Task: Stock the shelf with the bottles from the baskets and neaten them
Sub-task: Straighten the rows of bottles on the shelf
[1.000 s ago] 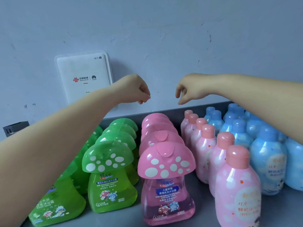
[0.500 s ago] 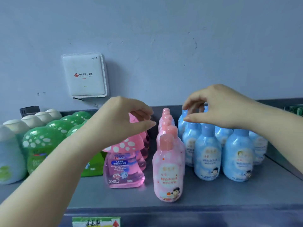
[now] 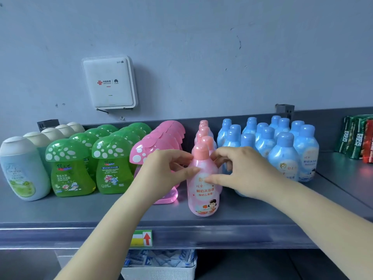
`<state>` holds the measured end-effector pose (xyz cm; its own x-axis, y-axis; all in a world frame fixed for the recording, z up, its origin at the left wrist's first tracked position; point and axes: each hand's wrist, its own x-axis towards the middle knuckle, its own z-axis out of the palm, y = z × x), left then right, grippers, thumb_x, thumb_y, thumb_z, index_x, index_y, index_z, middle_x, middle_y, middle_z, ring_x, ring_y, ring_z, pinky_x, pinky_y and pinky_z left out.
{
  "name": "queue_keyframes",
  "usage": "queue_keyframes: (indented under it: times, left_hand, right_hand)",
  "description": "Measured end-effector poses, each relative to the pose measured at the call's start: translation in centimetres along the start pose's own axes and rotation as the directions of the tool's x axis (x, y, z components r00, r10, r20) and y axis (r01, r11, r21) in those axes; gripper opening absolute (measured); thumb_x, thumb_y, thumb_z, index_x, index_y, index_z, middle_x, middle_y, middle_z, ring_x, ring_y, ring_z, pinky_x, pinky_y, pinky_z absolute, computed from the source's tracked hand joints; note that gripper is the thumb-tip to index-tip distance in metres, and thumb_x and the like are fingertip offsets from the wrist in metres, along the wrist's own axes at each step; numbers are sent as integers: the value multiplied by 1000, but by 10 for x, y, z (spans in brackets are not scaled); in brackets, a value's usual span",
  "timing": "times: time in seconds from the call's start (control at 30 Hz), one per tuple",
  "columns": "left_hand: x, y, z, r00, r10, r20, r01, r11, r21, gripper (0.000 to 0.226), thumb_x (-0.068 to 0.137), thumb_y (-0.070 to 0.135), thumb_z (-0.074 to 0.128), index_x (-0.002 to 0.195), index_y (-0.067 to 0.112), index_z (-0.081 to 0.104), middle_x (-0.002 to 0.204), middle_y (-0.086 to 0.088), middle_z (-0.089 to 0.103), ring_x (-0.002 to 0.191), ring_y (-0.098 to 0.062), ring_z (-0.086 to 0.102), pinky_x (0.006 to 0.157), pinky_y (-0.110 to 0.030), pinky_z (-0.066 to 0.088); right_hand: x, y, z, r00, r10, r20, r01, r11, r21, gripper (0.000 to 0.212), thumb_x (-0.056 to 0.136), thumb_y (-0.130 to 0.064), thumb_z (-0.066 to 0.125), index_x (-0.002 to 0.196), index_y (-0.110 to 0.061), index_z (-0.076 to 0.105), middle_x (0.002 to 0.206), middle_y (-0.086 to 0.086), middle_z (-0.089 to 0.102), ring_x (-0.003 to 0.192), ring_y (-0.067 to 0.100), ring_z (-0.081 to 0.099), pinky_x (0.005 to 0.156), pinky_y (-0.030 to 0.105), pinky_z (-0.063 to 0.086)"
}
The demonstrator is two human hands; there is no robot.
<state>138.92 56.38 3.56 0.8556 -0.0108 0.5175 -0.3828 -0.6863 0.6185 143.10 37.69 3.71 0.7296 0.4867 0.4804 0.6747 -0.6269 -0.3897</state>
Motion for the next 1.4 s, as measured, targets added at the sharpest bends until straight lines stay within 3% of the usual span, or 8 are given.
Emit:
queue_keyframes:
  times: [0.2, 0.43, 0.77, 0.93, 1.07, 1.2, 1.3, 1.4]
  left_hand:
    - [1, 1, 2, 1000, 18, -19, -18, 1000, -25, 22, 70, 25, 79, 81, 35, 63, 74, 23, 64, 65, 3, 58, 61, -4, 46]
    - [6, -2, 2, 998, 23, 52, -21, 999, -34, 30, 73, 25, 76, 101, 16, 71, 83, 17, 68, 68, 2, 63, 64, -8, 50]
    - [8, 0, -3, 993, 24, 113, -29, 999, 44, 33, 77, 29, 73, 108, 19, 70, 92, 14, 71, 81, 3, 67, 78, -17, 54]
    - [22, 13, -26, 995, 98, 6, -98, 991, 90, 20, 80, 16, 71, 100, 19, 71, 85, 17, 69, 74, 2, 65, 73, -11, 52]
    - [44, 25, -34, 980, 167, 107, -190, 945, 267, 20, 77, 16, 74, 97, 18, 72, 79, 11, 69, 69, 7, 62, 63, 1, 42]
    - [61, 26, -27, 936, 121, 329, -265, 860, 437, 18, 78, 21, 72, 95, 18, 74, 76, 12, 69, 64, 9, 60, 61, -8, 47]
    - [69, 22, -21, 916, 76, 394, -280, 825, 491, 14, 79, 28, 72, 92, 23, 75, 76, 15, 70, 67, 2, 61, 68, -22, 51]
    - [74, 18, -18, 911, 81, 404, -296, 812, 504, 5, 78, 29, 70, 73, 30, 70, 54, 22, 59, 51, 1, 51, 56, -20, 43]
  right_hand:
    - [2, 4, -5, 999, 12, 48, -15, 998, 53, 43, 68, -46, 77, 105, -29, 65, 95, -17, 68, 92, -3, 61, 83, 21, 49]
    - [-4, 0, -6, 998, 52, -21, -52, 998, -38, 39, 66, -53, 74, 97, -32, 64, 87, -17, 67, 67, -6, 52, 63, 9, 40]
    - [-3, -2, -6, 998, 61, -19, -62, 996, -57, 37, 66, -52, 75, 94, -32, 63, 84, -20, 66, 67, -10, 52, 62, 6, 39]
    - [7, -7, -37, 998, 30, -54, -28, 998, 49, 23, 69, -38, 77, 85, -28, 64, 80, -16, 68, 64, -6, 52, 63, 5, 40]
    - [25, -8, -52, 1000, -4, -22, 1, 989, -146, 15, 75, -33, 73, 84, -33, 60, 82, -18, 66, 63, -6, 50, 63, 6, 35]
    - [41, -4, -41, 994, 23, 108, 25, 909, -416, 22, 77, -43, 70, 95, -31, 67, 90, -19, 68, 83, 1, 53, 88, 24, 31]
    - [47, -1, -32, 989, 37, 144, 40, 867, -497, 26, 79, -46, 68, 97, -28, 69, 91, -19, 68, 82, 7, 48, 85, 27, 27]
    - [49, 0, -27, 984, 46, 174, 46, 869, -493, 24, 80, -44, 66, 96, -27, 71, 90, -17, 69, 83, 9, 49, 77, 28, 24]
